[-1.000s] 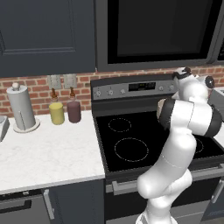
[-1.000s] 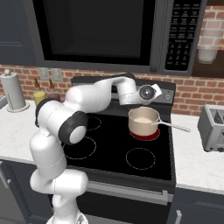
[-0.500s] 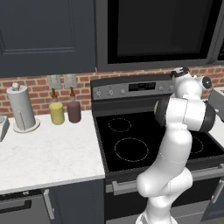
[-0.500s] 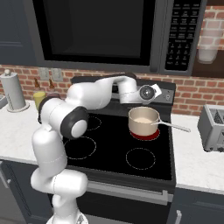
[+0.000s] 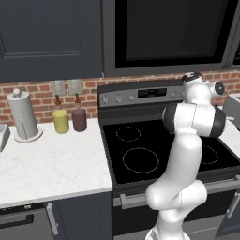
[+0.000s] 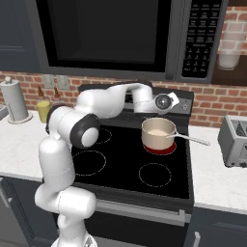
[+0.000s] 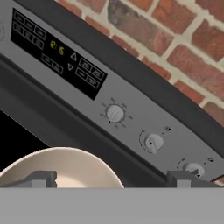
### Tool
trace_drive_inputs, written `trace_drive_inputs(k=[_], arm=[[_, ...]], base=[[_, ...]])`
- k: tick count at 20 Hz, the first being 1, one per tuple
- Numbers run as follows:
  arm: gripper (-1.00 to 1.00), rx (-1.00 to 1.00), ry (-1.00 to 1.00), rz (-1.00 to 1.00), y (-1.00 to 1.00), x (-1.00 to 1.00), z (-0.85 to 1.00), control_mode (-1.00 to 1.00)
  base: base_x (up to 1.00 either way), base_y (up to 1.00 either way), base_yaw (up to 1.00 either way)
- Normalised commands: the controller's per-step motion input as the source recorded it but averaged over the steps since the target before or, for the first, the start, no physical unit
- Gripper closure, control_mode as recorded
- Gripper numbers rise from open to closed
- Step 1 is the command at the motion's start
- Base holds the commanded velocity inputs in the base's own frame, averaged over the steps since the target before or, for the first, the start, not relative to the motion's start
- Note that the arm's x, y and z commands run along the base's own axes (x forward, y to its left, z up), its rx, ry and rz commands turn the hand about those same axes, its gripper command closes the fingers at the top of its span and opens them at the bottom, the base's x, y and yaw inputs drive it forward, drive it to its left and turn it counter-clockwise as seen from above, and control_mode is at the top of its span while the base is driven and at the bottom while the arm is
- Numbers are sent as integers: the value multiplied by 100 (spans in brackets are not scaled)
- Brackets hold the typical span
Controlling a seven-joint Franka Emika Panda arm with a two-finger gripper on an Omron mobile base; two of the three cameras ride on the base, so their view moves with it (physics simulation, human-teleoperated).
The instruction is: Turn off the rear right burner of the stove.
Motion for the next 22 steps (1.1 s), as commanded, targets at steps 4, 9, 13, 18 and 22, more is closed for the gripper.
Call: trace_drive_inputs(k=[4, 9, 13, 18, 22], arm=[[-100, 0, 0, -2, 0, 20, -3, -100], [-100, 0, 0, -8, 0, 15, -9, -100], [-100, 0, 0, -16, 0, 16, -7, -100], [-100, 0, 1, -18, 0, 23, -3, -100], [-100, 0, 0, -12, 0, 32, 0, -100]], base=[[0, 0, 0], [0, 0, 0], [0, 0, 0], [0, 0, 0], [0, 0, 0]])
